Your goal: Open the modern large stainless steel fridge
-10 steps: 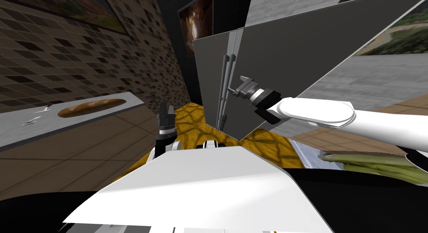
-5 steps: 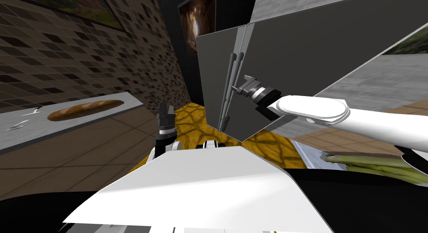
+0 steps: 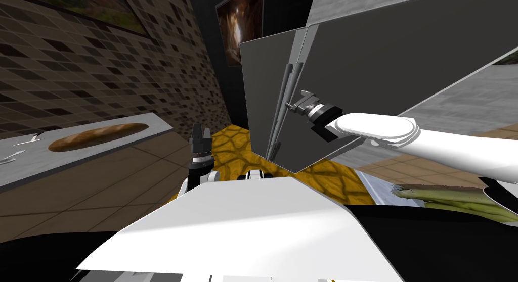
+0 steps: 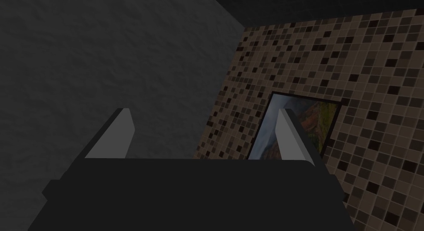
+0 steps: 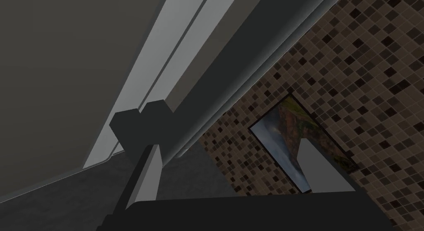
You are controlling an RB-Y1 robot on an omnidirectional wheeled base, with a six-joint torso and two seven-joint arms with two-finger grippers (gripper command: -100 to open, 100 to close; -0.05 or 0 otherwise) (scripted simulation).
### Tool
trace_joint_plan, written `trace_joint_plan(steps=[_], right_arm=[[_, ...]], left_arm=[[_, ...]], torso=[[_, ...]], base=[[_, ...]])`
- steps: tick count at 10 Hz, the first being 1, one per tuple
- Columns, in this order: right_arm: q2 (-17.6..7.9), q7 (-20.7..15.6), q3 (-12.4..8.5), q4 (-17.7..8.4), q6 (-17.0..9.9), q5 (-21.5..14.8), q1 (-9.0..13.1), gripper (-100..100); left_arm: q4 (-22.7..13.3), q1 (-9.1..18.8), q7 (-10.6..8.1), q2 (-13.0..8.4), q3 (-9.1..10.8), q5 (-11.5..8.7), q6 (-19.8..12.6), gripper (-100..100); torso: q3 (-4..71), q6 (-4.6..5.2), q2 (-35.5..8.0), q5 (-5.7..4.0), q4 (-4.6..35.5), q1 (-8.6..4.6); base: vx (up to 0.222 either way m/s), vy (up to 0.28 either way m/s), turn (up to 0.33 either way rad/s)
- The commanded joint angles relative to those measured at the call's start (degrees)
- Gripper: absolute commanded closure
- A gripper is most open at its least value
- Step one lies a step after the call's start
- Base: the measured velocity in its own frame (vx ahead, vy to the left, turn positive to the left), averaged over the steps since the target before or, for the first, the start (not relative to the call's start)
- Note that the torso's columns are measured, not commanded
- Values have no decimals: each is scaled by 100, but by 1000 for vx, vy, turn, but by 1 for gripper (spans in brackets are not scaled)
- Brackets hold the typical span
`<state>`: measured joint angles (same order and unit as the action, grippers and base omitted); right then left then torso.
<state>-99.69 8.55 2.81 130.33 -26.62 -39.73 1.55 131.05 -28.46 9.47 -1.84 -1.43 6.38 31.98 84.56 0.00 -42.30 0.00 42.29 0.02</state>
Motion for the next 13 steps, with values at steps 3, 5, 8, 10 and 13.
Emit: trace_joint_plan(steps=[3,5,8,10,13], right_arm=[[77,-206,129,-483,49,106,115,-100],[77,-206,129,-483,49,106,115,-100],[-12,-194,168,-551,103,224,265,-100],[-10,-184,108,-554,84,201,209,100],[-49,-72,86,-145,64,164,269,100]], left_arm=[[0,0,0,0,0,0,0,0],[0,0,0,0,0,0,0,0],[0,0,0,0,0,0,0,0],[0,0,0,-1,1,0,0,0],[-1,2,0,-2,2,0,-1,0]], torso=[[1,0,2,-2,0,-7],[-1,0,-2,-2,1,-10],[6,0,12,2,-1,5],[-5,-12,-3,-2,-10,-1],[-17,-7,-22,0,-1,-13]], base=[[76,80,-14],[40,36,-5],[44,25,-2],[1,-3,-8],[-73,-102,22]])
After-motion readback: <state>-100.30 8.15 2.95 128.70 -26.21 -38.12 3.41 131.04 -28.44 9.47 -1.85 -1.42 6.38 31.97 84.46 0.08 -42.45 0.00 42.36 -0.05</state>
